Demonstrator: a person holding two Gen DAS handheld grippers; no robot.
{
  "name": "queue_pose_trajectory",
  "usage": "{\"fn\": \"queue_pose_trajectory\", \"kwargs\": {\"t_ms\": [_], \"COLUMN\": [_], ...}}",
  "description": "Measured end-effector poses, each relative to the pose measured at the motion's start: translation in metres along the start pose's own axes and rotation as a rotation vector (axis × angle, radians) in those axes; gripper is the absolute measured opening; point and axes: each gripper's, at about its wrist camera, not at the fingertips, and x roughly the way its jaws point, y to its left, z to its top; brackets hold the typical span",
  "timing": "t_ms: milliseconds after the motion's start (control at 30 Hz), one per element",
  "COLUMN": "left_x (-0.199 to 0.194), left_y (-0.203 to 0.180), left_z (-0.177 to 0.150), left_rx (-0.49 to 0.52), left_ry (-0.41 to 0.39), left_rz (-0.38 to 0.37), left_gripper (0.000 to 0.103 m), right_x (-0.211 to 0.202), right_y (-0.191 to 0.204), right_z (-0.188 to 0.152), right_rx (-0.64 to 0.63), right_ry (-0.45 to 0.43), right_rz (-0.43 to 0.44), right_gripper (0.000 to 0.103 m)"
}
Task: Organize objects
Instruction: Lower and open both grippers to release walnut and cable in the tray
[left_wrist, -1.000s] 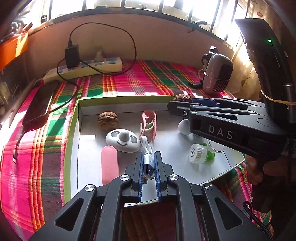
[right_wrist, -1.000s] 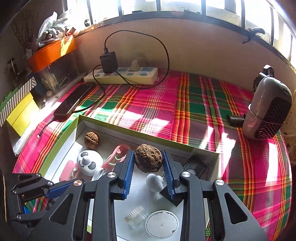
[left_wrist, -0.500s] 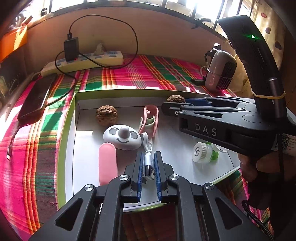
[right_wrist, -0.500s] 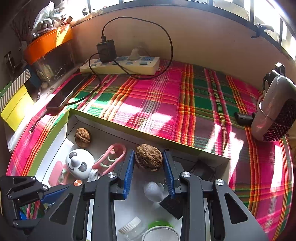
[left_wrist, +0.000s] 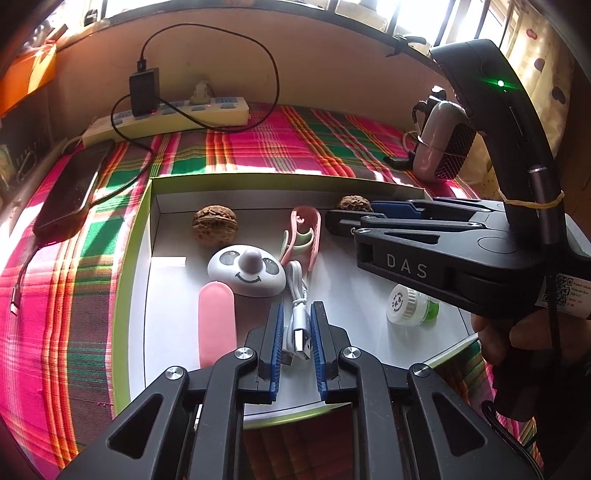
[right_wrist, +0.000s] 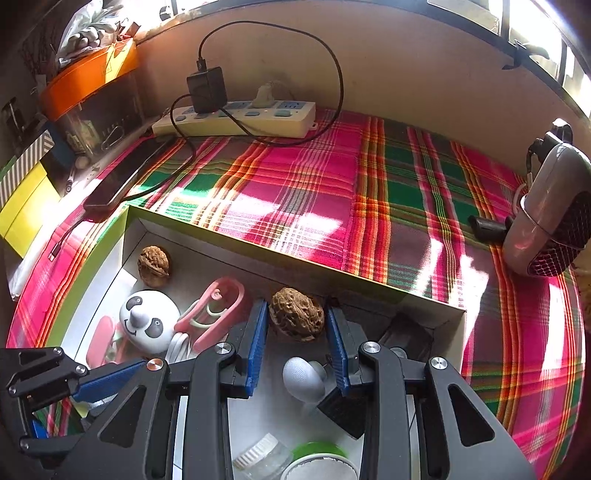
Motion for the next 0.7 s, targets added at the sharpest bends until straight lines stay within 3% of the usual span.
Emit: {"fn": "queue_pose_trajectory", "kwargs": {"t_ms": [500,600,700], "left_x": [-0.0003,-0.0006,-0.0010], "left_y": [-0.0003,-0.0009,-0.0005], "left_z": [-0.0001,-0.0003,-0.0002], "left_rx": [-0.001,0.000,-0.002], "left_ry": [0.000,0.000,0.000], "left_rz": [0.001,0.002,0.006], "left_gripper": [0.015,0.019,0.023], "right_x": [0.0010,-0.0007,-0.0040], "right_y": [0.0016,0.0006,-0.0006], "right_z": [-0.0007,-0.0007,-0.0009], "right_rx": [0.002,0.008,0.017], "right_ry": [0.004,-0.001,-0.010], "right_rz": [-0.020,-0.023,-0.020], "right_gripper": [0.033,0.043,0.045]}}
